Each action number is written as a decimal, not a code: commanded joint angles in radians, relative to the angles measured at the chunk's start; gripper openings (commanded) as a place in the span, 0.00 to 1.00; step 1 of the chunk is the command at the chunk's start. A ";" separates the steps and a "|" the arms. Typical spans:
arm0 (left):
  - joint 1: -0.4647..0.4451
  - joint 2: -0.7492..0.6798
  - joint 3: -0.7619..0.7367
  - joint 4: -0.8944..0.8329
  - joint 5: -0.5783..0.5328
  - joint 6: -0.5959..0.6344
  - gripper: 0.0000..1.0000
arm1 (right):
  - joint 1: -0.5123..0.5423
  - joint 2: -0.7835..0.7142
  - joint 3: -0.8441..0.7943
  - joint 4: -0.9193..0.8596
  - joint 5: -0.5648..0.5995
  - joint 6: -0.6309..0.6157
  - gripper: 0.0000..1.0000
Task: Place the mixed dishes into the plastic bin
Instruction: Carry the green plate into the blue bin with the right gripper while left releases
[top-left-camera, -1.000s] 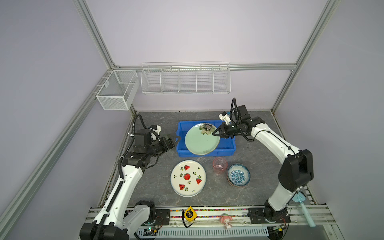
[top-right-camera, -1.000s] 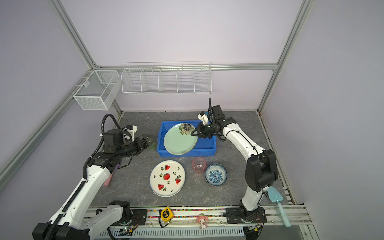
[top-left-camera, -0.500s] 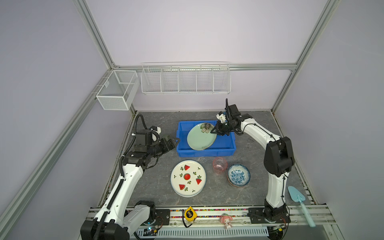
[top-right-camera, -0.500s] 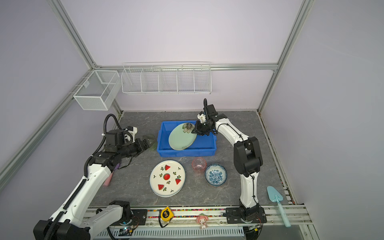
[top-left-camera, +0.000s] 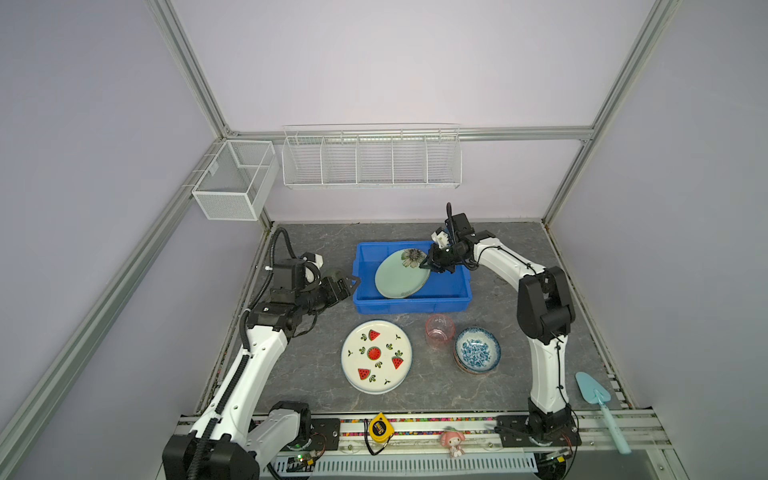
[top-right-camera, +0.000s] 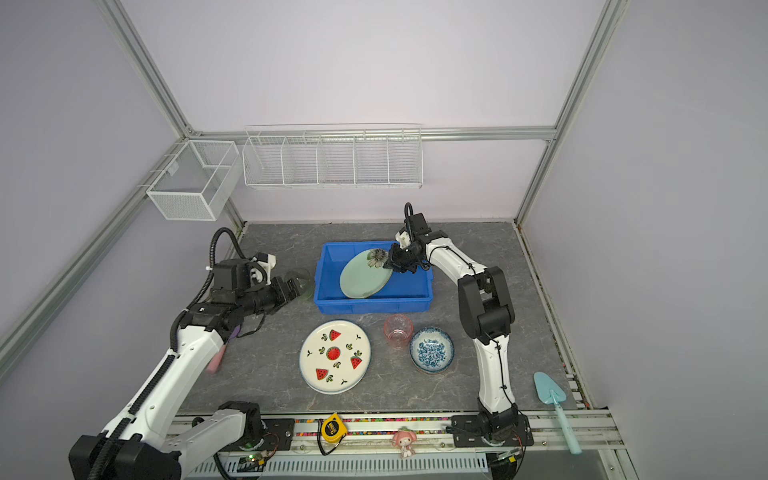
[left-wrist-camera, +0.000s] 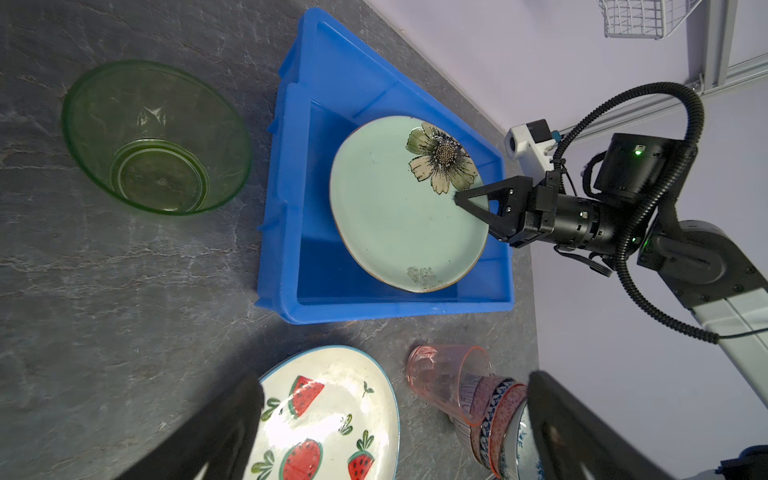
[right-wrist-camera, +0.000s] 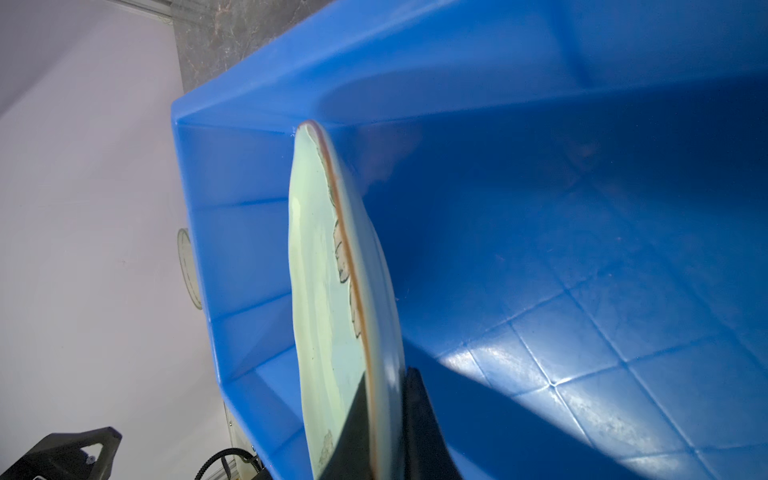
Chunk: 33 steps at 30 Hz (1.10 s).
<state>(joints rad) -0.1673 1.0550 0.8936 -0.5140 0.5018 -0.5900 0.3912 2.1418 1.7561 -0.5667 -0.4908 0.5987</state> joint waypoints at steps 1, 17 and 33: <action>0.007 0.003 -0.015 0.000 0.005 0.019 0.99 | -0.014 -0.010 0.015 0.089 -0.043 0.027 0.07; 0.009 0.006 -0.028 0.007 0.009 0.012 0.99 | -0.032 0.008 -0.085 0.172 -0.041 0.047 0.11; 0.008 -0.001 -0.045 0.028 0.020 -0.007 0.99 | -0.031 -0.014 -0.157 0.185 -0.035 0.039 0.24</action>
<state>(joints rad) -0.1635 1.0561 0.8581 -0.5045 0.5064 -0.5930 0.3614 2.1513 1.6108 -0.4122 -0.4950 0.6315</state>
